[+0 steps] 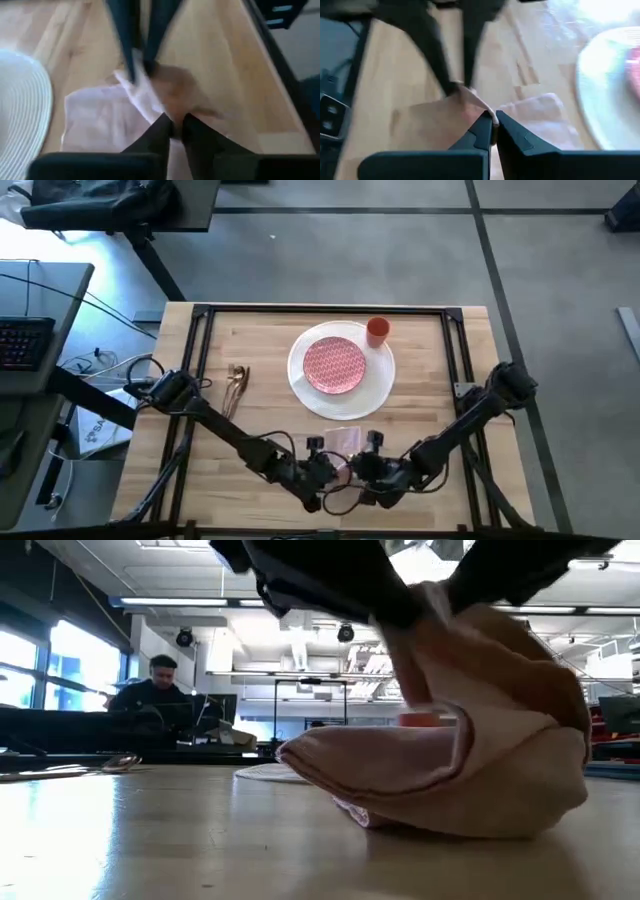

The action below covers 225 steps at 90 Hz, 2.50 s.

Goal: Set table place
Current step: Fold the napkin

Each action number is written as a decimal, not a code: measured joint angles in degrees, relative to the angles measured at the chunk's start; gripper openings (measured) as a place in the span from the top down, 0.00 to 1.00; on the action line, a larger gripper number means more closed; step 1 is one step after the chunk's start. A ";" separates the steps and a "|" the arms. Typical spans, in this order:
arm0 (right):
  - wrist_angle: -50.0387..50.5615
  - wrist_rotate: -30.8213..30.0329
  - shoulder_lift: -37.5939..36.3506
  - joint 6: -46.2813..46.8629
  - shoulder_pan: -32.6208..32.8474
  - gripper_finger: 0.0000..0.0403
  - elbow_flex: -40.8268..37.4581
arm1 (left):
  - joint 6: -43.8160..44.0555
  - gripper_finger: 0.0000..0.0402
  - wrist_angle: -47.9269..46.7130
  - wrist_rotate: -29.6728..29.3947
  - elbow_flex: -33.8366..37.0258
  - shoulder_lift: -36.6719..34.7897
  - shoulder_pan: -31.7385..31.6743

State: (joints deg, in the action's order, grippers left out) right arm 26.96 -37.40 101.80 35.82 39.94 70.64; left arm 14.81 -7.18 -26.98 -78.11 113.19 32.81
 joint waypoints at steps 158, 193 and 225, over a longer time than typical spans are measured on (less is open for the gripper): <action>43.84 -16.56 0.00 3.64 4.89 1.00 32.14 | -13.62 0.71 24.54 -39.32 0.00 -2.65 1.70; 44.50 -16.45 0.00 5.76 6.67 1.00 32.14 | -1.96 0.89 8.36 -29.68 0.02 -6.19 -1.49; 42.35 -14.53 0.63 5.39 5.42 1.00 30.82 | 0.11 0.88 11.80 -15.31 0.02 -6.32 -2.45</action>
State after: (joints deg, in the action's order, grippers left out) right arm 69.31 -51.93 102.43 41.21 45.36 101.46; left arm 14.92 4.62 -42.30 -78.08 106.87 30.36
